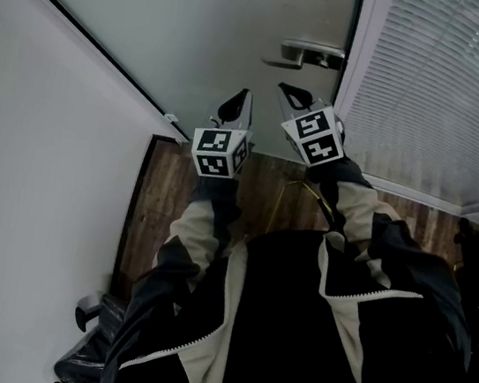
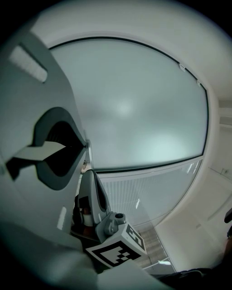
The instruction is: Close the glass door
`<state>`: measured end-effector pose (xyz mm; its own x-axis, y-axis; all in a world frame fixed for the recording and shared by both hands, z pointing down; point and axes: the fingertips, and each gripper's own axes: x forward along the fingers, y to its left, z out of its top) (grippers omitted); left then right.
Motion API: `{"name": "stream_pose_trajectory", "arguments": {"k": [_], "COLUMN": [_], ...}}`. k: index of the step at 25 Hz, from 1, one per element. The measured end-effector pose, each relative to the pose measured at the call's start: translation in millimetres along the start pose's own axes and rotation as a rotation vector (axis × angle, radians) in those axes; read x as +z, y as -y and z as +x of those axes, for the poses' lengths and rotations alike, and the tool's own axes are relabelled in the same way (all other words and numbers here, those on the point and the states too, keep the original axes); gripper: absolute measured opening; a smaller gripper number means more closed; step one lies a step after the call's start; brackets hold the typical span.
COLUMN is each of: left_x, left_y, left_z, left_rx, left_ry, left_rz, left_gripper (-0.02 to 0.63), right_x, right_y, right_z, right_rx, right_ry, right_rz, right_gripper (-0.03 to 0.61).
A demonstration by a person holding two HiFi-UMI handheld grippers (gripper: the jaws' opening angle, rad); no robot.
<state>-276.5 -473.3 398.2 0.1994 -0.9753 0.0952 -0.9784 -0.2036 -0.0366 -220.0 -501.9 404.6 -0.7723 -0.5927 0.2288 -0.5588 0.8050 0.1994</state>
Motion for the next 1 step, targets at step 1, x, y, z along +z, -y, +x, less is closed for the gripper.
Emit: {"name": "stream_pose_trajectory", "arguments": {"k": [1], "left_x": [0.2], "left_y": [1.9], "left_z": [-1.0], "left_rx": [-0.002], "left_ry": [0.0], "left_rz": [0.002], "left_gripper": [0.011], "right_x": [0.8], "right_y": [-0.4], "right_z": [-1.8], "right_rx": [-0.001], "right_ry": [0.003], "right_rz": [-0.001], "right_gripper": [0.002]}}
